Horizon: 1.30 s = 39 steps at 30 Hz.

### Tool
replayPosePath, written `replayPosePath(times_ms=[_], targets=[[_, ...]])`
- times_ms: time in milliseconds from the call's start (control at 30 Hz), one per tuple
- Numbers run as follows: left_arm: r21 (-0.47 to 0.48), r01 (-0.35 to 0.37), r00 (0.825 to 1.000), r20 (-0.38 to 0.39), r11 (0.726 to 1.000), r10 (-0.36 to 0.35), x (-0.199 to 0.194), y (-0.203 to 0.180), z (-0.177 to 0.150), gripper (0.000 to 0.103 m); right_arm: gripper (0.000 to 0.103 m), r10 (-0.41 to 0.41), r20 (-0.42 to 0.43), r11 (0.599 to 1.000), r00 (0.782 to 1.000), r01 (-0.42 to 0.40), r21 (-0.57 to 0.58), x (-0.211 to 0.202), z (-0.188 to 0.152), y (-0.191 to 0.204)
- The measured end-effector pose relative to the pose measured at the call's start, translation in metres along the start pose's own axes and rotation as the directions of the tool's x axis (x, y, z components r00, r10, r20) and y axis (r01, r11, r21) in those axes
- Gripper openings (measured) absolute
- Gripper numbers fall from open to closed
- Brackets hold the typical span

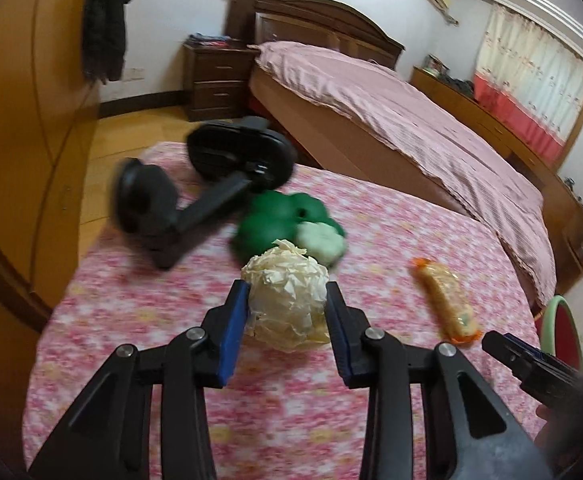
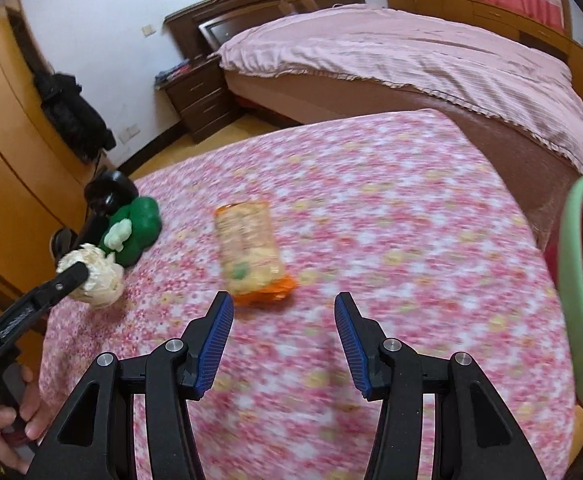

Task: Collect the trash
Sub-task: 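Grasp the snack bag with the right tool while the left tool holds the tissue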

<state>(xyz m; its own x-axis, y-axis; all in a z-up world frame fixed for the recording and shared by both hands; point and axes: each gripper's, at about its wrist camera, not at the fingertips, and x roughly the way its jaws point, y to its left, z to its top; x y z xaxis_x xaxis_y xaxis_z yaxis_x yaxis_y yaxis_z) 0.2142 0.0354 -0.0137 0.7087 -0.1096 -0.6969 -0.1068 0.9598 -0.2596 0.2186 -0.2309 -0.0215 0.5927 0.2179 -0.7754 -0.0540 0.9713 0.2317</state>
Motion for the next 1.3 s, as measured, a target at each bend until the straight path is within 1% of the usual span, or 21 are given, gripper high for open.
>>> replayPosePath(times_ms=[100, 167, 233, 400, 467, 533, 633, 833, 933, 1000, 1167, 1300], targets=[[-0.026, 0.006, 1.000, 0.013, 1.000, -0.006, -0.001, 0.015, 0.000, 0.039, 0.055, -0.024, -0.007, 0.999, 1.000, 0.024, -0.033, 0.013, 0.003, 0.019], [-0.037, 0.016, 1.000, 0.016, 0.999, -0.015, -0.002, 0.021, -0.002, 0.039, 0.058, -0.037, -0.018, 0.998, 0.999, 0.036, -0.051, 0.023, 0.004, 0.028], [-0.050, 0.026, 0.999, 0.026, 0.998, -0.025, -0.001, 0.025, -0.003, 0.039, 0.058, -0.057, -0.029, 0.997, 0.998, 0.056, -0.059, 0.031, 0.006, 0.033], [-0.056, 0.056, 0.998, 0.036, 0.997, -0.054, -0.002, 0.026, -0.004, 0.039, 0.058, -0.098, -0.036, 0.993, 0.995, 0.095, -0.066, 0.044, 0.010, 0.036], [-0.066, 0.067, 0.997, 0.028, 0.996, -0.066, 0.000, 0.027, -0.006, 0.039, 0.058, -0.125, -0.042, 0.990, 0.991, 0.122, -0.071, 0.051, 0.011, 0.036], [-0.081, 0.088, 0.996, 0.011, 0.993, -0.087, 0.002, 0.029, -0.008, 0.039, 0.058, -0.135, -0.049, 0.989, 0.990, 0.131, -0.064, 0.057, 0.012, 0.035], [-0.087, 0.108, 0.994, 0.016, 0.990, -0.107, -0.001, 0.027, -0.008, 0.039, 0.058, -0.155, -0.034, 0.986, 0.987, 0.152, -0.063, 0.061, 0.013, 0.036], [-0.086, 0.113, 0.994, 0.024, 0.990, -0.111, -0.003, 0.025, -0.009, 0.039, 0.058, -0.201, 0.004, 0.976, 0.980, 0.200, -0.085, 0.067, 0.011, 0.042], [-0.091, 0.101, 0.995, 0.029, 0.991, -0.099, -0.002, 0.026, -0.009, 0.039, 0.051, -0.226, 0.022, 0.968, 0.974, 0.227, -0.103, 0.067, 0.008, 0.045], [-0.091, 0.101, 0.995, 0.032, 0.991, -0.099, -0.003, 0.026, -0.010, 0.039, 0.038, -0.225, 0.031, 0.969, 0.974, 0.227, -0.100, 0.065, 0.006, 0.046], [-0.081, 0.106, 0.994, 0.027, 0.991, -0.104, -0.002, 0.021, -0.011, 0.039, 0.035, -0.205, 0.022, 0.976, 0.979, 0.206, -0.073, 0.056, 0.003, 0.040], [-0.077, 0.114, 0.993, 0.038, 0.990, -0.112, -0.003, 0.018, -0.010, 0.039, 0.035, -0.189, 0.025, 0.981, 0.982, 0.190, -0.044, 0.041, -0.008, 0.031]])
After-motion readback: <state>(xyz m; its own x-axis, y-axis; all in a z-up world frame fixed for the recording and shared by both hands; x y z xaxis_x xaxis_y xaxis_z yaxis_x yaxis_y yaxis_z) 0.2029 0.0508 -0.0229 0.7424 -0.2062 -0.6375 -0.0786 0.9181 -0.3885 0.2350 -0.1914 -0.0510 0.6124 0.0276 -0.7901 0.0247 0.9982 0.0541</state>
